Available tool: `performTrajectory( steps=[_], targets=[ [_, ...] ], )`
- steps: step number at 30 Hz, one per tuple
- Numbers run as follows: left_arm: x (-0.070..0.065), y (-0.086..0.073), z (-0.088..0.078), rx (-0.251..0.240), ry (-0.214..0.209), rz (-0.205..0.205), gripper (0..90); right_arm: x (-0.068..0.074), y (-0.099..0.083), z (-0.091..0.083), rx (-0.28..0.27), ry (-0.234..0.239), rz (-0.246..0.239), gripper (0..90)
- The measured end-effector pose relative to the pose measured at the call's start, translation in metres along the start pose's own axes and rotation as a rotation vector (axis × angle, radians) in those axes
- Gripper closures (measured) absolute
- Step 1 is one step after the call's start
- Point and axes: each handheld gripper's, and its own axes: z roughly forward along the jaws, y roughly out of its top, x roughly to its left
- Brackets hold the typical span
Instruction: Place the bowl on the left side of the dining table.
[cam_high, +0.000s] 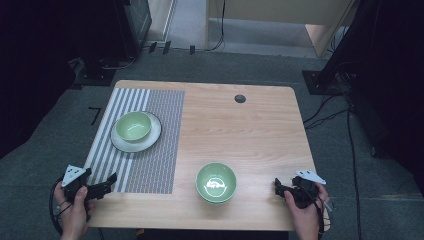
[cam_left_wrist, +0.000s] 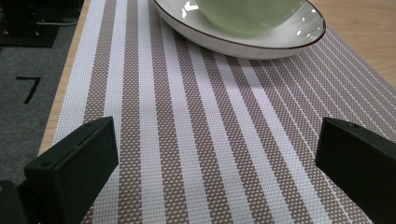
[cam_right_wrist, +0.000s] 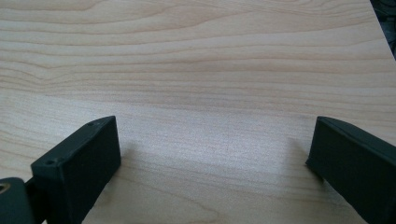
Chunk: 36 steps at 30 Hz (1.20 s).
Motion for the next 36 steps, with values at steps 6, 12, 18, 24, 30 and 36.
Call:
performTrajectory(
  steps=[6,12,18,24,30,36],
  targets=[
    [0.0002,-0.004,-0.0022,0.03,0.007,0.023,0.0,0.0,0.0,0.0,0.0,0.0,0.0,1.9],
    [0.0011,-0.0065,-0.0039,0.058,0.024,0.036,0.0,0.0,0.0,0.0,0.0,0.0,0.0,1.9],
    [0.0012,-0.0068,-0.0027,0.085,0.027,0.043,0.0,0.0001,-0.0001,-0.0001,0.0,0.0,0.001,1.9],
    [0.0014,-0.0062,0.0,0.116,0.017,0.04,0.0,0.0,-0.0001,0.0,0.0,0.0,0.0,1.9],
    [0.0009,-0.0055,0.0026,0.146,0.025,0.048,0.0,0.0,-0.0001,-0.0001,0.0,0.0,0.0,1.9],
    [-0.0014,-0.0054,0.004,0.16,0.04,0.064,0.0,0.0,-0.0001,0.0,0.0,0.0,0.0,1.9]
  ],
)
